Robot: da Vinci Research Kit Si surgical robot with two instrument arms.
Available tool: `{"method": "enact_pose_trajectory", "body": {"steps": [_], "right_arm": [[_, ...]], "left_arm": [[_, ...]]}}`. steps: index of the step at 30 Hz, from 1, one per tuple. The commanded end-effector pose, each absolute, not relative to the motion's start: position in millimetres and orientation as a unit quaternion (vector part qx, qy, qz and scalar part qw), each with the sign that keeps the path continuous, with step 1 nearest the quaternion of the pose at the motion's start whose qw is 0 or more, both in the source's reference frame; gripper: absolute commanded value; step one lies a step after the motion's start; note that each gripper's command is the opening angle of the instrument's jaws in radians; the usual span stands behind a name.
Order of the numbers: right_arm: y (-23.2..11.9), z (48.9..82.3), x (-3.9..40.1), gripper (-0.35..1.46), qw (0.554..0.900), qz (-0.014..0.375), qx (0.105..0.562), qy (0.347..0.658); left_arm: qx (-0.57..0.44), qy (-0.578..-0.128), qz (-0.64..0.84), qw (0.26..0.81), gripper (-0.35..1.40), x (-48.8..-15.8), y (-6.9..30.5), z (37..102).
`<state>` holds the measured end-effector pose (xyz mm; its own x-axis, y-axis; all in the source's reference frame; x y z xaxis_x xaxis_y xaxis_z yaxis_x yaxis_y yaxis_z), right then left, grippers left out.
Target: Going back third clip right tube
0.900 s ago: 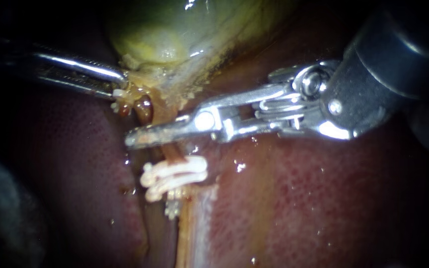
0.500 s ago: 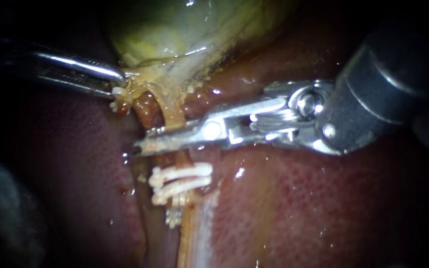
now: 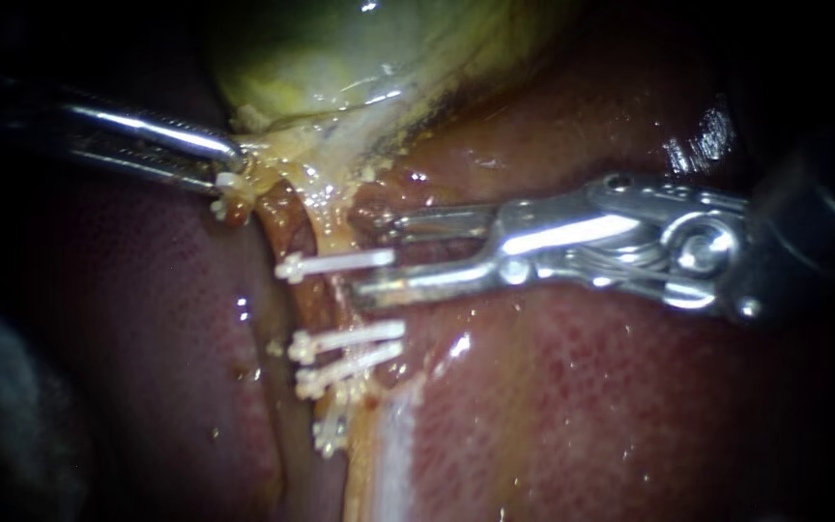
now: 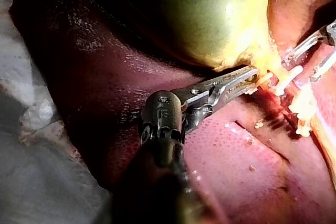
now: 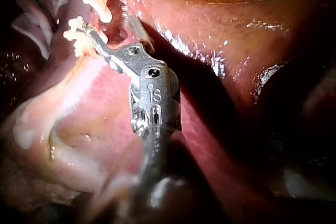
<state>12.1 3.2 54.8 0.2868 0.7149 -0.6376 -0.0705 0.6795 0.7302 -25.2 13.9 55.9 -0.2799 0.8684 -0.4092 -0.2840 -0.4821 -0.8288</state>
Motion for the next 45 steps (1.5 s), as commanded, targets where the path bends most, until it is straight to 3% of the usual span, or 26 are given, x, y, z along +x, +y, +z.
{"method": "enact_pose_trajectory", "body": {"steps": [1,9,16,34,45], "right_arm": [[3.3,54.6,11.5,0.50,0.746,0.256,0.297,0.539],[2.4,53.6,5.4,0.50,0.765,0.172,0.257,0.564],[1.9,53.2,1.8,0.50,0.815,0.123,0.240,0.512],[1.3,52.3,1.3,0.50,0.817,0.118,0.240,0.511],[1.4,51.6,1.6,0.50,0.817,0.119,0.241,0.510]], "left_arm": [[-0.453,-0.323,0.732,0.393,-0.35,-25.2,13.9,55.8],[-0.453,-0.323,0.732,0.393,-0.35,-25.0,14.0,55.8],[-0.453,-0.323,0.732,0.393,-0.35,-25.2,14.0,55.9],[-0.454,-0.323,0.735,0.387,-0.35,-29.8,13.2,61.3],[-0.453,-0.326,0.734,0.388,-0.35,-30.1,12.9,61.5]]}}
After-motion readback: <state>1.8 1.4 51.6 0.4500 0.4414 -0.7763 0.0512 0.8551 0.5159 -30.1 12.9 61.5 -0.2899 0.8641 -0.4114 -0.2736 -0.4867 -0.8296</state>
